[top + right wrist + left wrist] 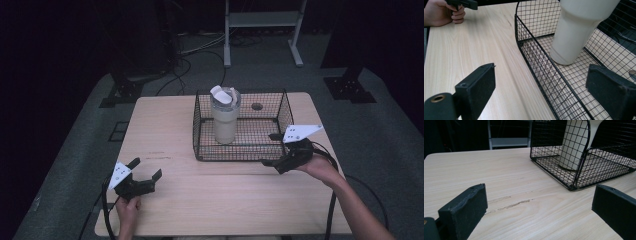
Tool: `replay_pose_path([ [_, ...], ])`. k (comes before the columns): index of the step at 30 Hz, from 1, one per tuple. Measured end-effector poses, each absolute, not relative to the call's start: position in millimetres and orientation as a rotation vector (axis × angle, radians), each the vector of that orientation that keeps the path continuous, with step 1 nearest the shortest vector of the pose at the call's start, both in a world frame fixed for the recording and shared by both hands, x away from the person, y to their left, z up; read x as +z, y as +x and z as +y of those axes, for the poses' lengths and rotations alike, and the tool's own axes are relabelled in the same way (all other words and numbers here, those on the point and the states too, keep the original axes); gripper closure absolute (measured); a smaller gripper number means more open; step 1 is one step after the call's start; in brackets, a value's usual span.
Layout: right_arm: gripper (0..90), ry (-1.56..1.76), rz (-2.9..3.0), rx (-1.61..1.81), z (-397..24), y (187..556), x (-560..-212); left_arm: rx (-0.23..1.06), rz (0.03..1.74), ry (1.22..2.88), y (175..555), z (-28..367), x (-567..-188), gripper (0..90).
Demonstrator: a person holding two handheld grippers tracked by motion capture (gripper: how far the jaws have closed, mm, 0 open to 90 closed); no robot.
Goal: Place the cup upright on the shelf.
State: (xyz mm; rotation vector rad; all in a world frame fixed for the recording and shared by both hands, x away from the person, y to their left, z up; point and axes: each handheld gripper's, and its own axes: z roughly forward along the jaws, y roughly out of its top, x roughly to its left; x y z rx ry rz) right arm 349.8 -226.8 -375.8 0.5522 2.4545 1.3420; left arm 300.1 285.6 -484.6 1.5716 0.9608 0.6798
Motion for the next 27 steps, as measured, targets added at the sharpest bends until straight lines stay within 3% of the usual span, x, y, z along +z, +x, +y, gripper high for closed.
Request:
replay_pose_path([
  [27,8.5,0.590,2.457,1.356,-247.0,320.1,-400.5,0.682,0.958,1.571,299.8,285.3,-484.6,0.0],
])
